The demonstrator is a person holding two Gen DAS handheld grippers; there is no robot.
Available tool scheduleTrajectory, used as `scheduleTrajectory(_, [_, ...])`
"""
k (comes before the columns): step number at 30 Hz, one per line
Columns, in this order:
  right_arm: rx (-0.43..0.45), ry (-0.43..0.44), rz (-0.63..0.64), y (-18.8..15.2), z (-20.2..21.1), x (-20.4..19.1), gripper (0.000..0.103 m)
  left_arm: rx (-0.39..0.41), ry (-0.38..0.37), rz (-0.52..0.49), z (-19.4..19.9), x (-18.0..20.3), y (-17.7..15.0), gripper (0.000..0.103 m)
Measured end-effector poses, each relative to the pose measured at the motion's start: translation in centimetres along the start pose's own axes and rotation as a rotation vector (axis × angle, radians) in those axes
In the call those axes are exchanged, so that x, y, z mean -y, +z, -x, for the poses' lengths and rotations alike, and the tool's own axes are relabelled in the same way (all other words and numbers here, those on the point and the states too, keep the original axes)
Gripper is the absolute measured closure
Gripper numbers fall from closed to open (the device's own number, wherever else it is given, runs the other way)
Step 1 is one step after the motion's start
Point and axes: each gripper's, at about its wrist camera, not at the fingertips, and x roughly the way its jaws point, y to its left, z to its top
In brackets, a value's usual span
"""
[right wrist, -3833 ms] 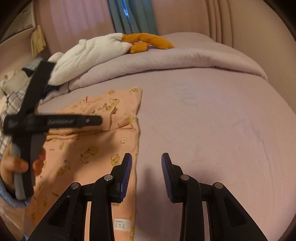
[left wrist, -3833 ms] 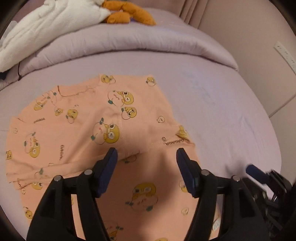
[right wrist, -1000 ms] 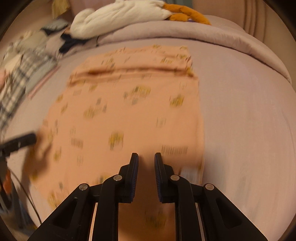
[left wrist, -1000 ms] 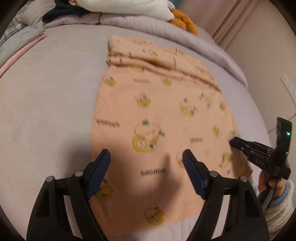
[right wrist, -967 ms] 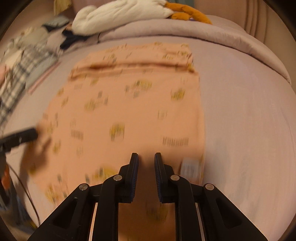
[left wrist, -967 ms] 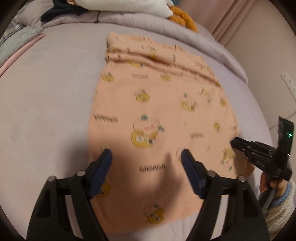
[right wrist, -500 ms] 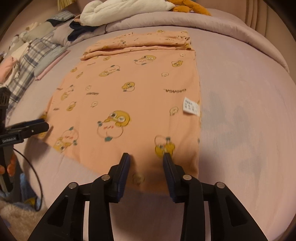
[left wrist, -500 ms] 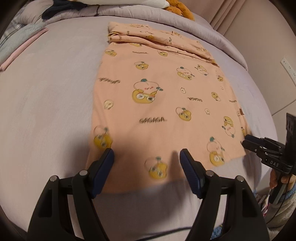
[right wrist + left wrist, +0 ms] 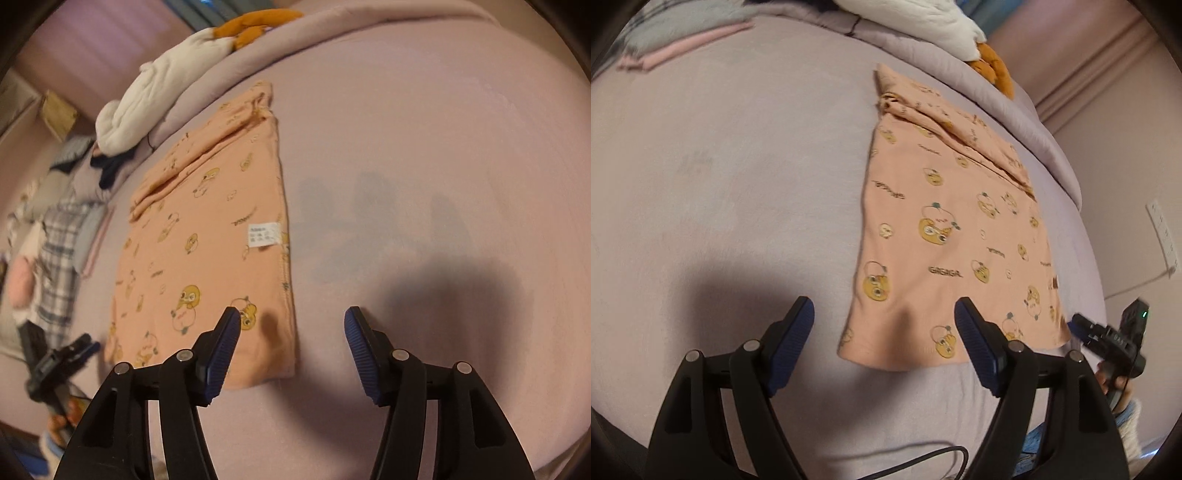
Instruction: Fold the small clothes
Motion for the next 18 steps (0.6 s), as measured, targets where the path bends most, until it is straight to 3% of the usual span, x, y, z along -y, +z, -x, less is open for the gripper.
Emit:
scheduleTrajectory(5, [-0.012, 0.056, -0.015, 0.2, -0.5, -0.4, 0.036, -0.046, -0.083, 0.072, -1.3, -1.2, 0.0, 0.024])
scheduleTrajectory(12, [-0.041, 0.122, 0.008, 1.3, -1.7, -1.1, 0.036, -0.033, -0.186, 0.11, -1.9, -2.0, 0.9, 0.019])
scheduleTrajectory(18, [-0.056, 0.158, 0.044, 2.8, -3.2, -2.0, 0.036, -0.045, -0.223, 0.082, -3.4, -1.2, 2.7, 0.019])
